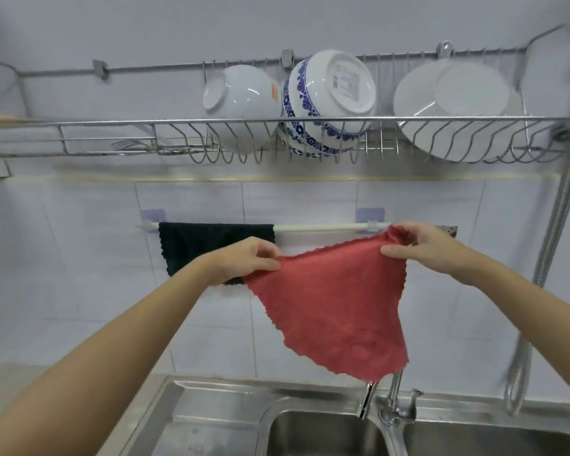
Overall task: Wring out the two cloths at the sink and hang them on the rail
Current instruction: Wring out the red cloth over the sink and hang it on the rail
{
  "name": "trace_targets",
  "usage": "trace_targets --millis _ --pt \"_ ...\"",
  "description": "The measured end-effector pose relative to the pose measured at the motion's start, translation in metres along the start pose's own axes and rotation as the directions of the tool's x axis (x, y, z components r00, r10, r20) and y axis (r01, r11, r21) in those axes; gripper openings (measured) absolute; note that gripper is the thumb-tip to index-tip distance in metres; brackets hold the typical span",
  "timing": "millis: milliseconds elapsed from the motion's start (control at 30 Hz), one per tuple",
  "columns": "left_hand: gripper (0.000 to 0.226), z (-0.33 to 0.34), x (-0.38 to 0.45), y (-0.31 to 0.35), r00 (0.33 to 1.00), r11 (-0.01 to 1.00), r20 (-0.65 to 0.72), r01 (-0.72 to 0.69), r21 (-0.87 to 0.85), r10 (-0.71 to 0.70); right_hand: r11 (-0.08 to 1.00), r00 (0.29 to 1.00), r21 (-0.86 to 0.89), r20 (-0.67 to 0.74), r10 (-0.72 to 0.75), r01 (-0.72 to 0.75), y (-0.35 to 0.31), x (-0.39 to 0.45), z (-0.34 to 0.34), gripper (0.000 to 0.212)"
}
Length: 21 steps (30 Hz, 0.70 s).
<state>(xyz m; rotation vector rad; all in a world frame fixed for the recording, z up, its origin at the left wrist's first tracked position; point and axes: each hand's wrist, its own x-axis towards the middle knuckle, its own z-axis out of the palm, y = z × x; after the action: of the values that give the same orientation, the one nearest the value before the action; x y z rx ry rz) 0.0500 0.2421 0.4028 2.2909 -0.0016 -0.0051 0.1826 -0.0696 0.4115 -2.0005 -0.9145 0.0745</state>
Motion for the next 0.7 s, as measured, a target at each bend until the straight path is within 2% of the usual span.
trace_targets --millis 67,100,133,167,200,267,333,367,433,500,567,600,633,700 --pt "0.014 -0.021 0.002 0.002 0.991 0.995 0.137 -0.014 0.099 0.001 0.997 0.988 0.075 0.156 0.022 -0.034 0.005 0.006 0.0 0.011" --pt "0.014 -0.031 0.005 0.002 0.981 0.988 0.194 -0.019 0.153 -0.011 0.996 0.981 0.08 0.194 0.028 -0.044 0.011 0.012 0.001 0.016" --pt "0.014 -0.039 0.008 0.0 0.972 0.98 0.232 -0.02 0.197 -0.027 0.997 0.978 0.061 0.207 0.038 -0.051 0.016 0.018 0.002 0.029" --pt "0.015 -0.048 0.012 -0.001 0.968 0.975 0.247 -0.016 0.221 -0.04 0.998 0.976 0.031 0.212 0.051 -0.059 0.019 0.022 0.004 0.039" --pt "0.017 -0.056 0.017 -0.003 0.971 0.973 0.236 -0.014 0.232 -0.043 0.998 0.976 0.02 0.212 0.05 -0.056 0.022 0.028 0.006 0.039" --pt "0.017 -0.071 0.029 -0.005 0.987 0.967 0.161 -0.05 0.248 0.01 0.999 0.988 0.036 0.151 0.019 -0.025 0.023 0.04 0.01 0.022" --pt "0.014 -0.083 0.043 -0.007 0.993 0.963 0.023 -0.122 0.242 0.12 0.996 0.998 0.062 -0.041 -0.055 0.057 0.022 0.058 0.014 0.011" --pt "0.014 -0.088 0.052 -0.008 0.98 0.962 -0.069 -0.17 0.213 0.189 0.99 0.984 0.096 -0.155 -0.086 0.101 0.021 0.069 0.015 0.012" --pt "0.02 -0.095 0.075 -0.012 0.909 0.941 -0.264 -0.276 0.195 0.322 0.972 0.941 0.19 -0.333 -0.067 0.137 0.015 0.096 0.014 0.022" --pt "0.026 -0.094 0.095 -0.016 0.804 0.881 -0.394 -0.315 0.354 0.446 0.974 0.905 0.181 -0.422 -0.05 0.139 0.009 0.117 0.011 0.029" --pt "0.022 -0.088 0.114 -0.024 0.718 0.766 -0.412 -0.26 0.588 0.561 0.992 0.851 -0.013 -0.512 -0.115 0.126 0.011 0.134 0.015 0.032" --pt "0.018 -0.084 0.121 -0.03 0.689 0.697 -0.398 -0.218 0.683 0.606 0.978 0.816 -0.188 -0.55 -0.176 0.084 0.012 0.139 0.018 0.03" --pt "0.017 -0.08 0.127 -0.036 0.656 0.619 -0.381 -0.169 0.767 0.651 0.918 0.78 -0.396 -0.569 -0.262 0.02 0.015 0.142 0.023 0.028" --pt "0.017 -0.074 0.135 -0.046 0.58 0.469 -0.334 -0.094 0.878 0.743 0.707 0.734 -0.698 -0.539 -0.414 -0.114 0.02 0.142 0.033 0.032"
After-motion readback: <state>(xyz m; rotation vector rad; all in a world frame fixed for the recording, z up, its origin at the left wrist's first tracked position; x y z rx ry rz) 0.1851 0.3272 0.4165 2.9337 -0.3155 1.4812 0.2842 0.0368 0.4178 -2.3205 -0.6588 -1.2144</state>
